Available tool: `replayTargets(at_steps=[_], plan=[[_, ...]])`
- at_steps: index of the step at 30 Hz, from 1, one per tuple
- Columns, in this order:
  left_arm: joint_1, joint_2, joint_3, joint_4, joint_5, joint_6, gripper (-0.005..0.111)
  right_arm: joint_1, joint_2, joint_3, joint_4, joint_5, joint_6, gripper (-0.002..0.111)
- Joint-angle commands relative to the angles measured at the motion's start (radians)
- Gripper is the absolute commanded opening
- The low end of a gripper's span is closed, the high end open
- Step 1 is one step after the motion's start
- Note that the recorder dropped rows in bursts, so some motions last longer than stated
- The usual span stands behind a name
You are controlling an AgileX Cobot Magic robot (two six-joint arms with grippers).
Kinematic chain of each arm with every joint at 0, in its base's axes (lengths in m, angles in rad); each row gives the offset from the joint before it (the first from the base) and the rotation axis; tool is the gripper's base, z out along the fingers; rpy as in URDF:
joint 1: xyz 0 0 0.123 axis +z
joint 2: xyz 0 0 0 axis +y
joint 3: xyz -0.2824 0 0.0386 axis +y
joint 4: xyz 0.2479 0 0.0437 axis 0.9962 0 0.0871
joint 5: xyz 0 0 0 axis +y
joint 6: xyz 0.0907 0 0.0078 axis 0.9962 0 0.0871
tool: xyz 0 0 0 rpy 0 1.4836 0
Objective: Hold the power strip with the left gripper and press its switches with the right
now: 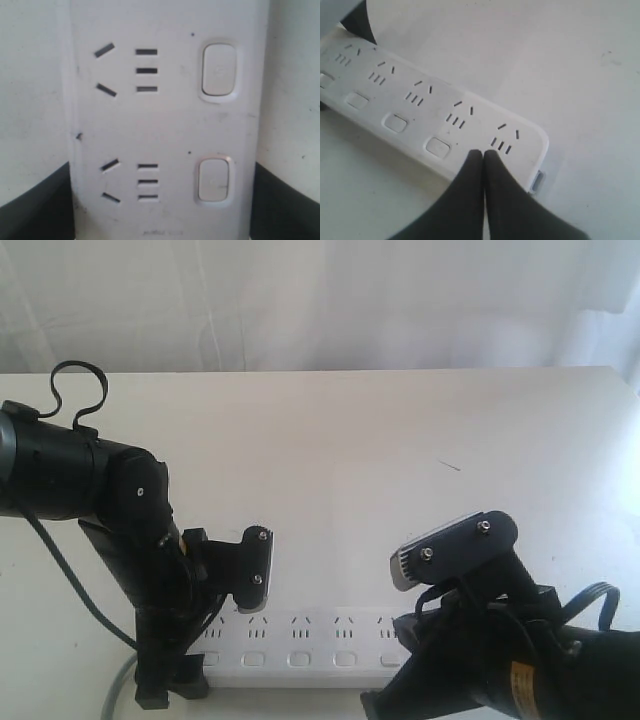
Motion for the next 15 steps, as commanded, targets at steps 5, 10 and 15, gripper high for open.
replayTargets(at_steps=[5,10,15], plan=[[-0.001,0.044,0.036,0.04,0.111,-0.003,0.0,-0.003,0.112,0.004,0.001,0.013,-0.011,0.0],[-0.001,0.044,0.036,0.038,0.111,-0.003,0.0,-0.003,0.163,-0.019,-0.003,0.01,-0.011,0.0],[-0.001,0.044,0.036,0.036,0.111,-0.003,0.0,-0.003,0.186,-0.053,-0.005,0.005,-0.011,0.0]])
